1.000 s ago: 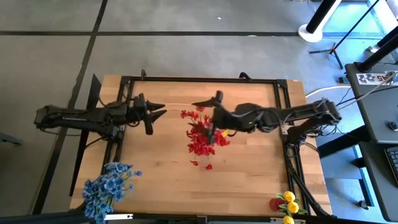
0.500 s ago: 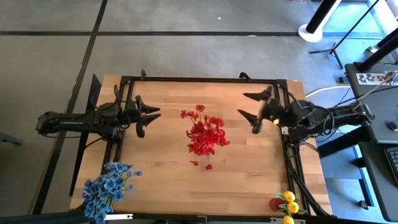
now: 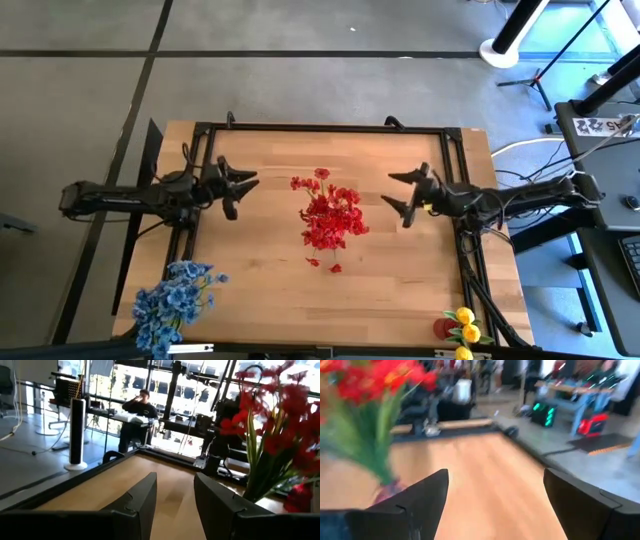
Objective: Sort flowers into vase by color
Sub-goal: Return to Home Position
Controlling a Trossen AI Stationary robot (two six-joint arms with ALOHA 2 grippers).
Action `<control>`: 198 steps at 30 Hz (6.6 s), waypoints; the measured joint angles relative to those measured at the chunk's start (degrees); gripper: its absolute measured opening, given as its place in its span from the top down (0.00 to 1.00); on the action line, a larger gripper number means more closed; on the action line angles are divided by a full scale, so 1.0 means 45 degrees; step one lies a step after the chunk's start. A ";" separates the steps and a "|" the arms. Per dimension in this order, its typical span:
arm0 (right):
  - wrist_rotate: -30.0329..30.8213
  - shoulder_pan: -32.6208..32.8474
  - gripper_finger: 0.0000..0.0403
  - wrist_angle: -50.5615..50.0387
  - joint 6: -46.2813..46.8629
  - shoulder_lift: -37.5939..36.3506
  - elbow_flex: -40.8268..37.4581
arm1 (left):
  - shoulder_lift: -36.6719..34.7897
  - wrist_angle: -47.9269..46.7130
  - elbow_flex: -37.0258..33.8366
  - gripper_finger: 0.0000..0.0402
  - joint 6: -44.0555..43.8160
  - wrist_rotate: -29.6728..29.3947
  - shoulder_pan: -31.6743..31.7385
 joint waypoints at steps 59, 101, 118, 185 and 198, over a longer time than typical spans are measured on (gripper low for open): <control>-0.1635 -0.0349 0.98 -0.0354 -0.0682 -0.5835 -0.3971 | -0.4641 -0.2959 -0.1989 0.68 0.1983 0.3854 -0.0991; -0.6314 -0.2933 0.99 -0.1824 -0.0445 -0.8580 -0.3887 | -0.4641 -0.3062 -0.1979 0.68 0.1384 0.3521 -0.0981; -0.4991 -0.2933 0.99 -0.3010 -0.0399 -0.8376 -0.3882 | -0.4641 -0.3064 -0.1979 0.68 0.3278 0.3523 -0.0981; -0.4981 -0.2933 0.99 -0.3122 -0.0408 -0.8386 -0.3882 | -0.4641 -0.3062 -0.1979 0.68 0.3288 0.3533 -0.0981; -0.4976 -0.2933 0.99 -0.3122 -0.0409 -0.8386 -0.3882 | -0.4641 -0.3062 -0.1979 0.68 0.3285 0.3528 -0.0981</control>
